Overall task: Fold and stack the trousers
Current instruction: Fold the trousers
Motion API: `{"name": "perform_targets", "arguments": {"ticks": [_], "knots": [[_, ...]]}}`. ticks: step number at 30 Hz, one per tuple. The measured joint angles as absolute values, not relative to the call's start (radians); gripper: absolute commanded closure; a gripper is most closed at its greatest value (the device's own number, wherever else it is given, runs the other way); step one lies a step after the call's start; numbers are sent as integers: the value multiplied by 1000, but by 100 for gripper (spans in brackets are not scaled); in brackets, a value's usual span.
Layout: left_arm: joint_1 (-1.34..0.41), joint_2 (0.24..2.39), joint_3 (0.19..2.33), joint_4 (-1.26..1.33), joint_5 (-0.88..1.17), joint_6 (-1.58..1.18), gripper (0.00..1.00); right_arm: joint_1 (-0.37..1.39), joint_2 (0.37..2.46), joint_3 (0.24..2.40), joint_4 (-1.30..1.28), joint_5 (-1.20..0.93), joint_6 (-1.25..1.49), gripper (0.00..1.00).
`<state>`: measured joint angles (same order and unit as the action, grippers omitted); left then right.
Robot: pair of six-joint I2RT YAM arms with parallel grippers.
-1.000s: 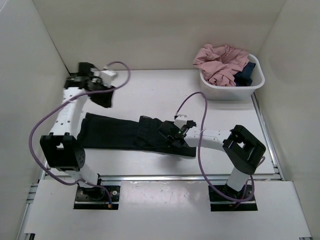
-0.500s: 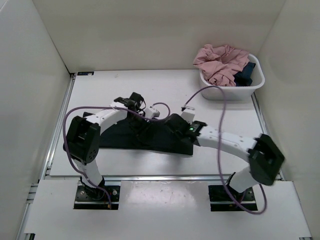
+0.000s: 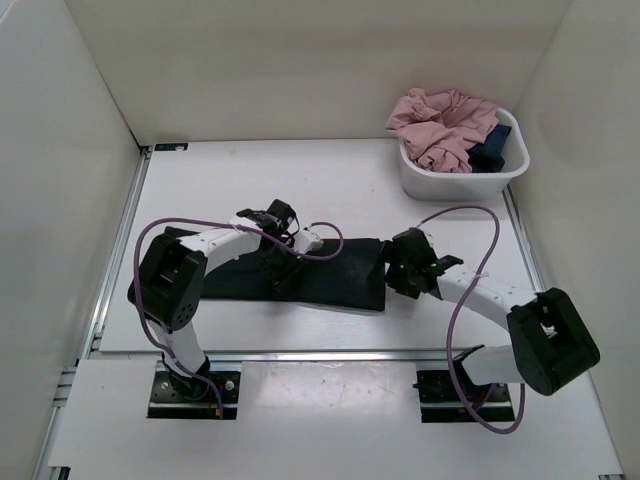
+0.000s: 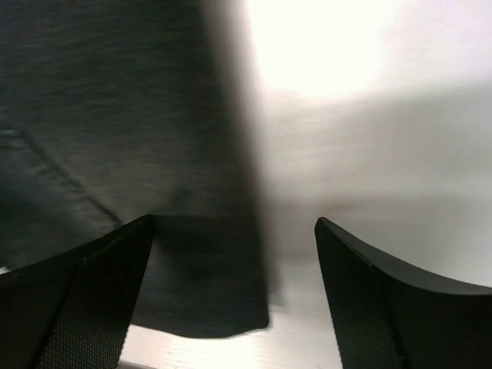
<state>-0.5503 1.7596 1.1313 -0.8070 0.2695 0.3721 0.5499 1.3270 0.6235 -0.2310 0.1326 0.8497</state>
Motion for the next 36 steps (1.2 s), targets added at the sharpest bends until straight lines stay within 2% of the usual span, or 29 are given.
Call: {"name": "perform_targets", "arguments": {"ticks": [6,8,9,10,14,18,21,27,31,36], "knots": [[-550,1758,1130,-805,269,372,42,549,1390,590,-47,17,851,40],[-550,1757,1127,-802,269,372,42,546,1423,591,-2,-19,856,67],[-550,1756,1127,-802,269,372,41,544,1443,591,10,-33,864,87],[-550,1755,1127,-801,269,372,39,537,1462,591,23,-52,873,100],[-550,1740,1127,-803,278,387,30,494,1447,591,-10,-77,923,100],[-546,1684,1160,-848,323,420,23,443,1298,629,-242,-10,885,100],[-525,1637,1232,-893,368,440,20,397,1228,775,-482,70,804,100],[-424,1581,1289,-920,376,458,21,354,1199,1177,-926,262,641,100],[-412,1640,1283,-920,331,437,21,355,1253,1406,-1173,384,583,100],[-414,1772,1292,-915,326,401,21,388,1359,1577,-1292,457,533,100]]}}
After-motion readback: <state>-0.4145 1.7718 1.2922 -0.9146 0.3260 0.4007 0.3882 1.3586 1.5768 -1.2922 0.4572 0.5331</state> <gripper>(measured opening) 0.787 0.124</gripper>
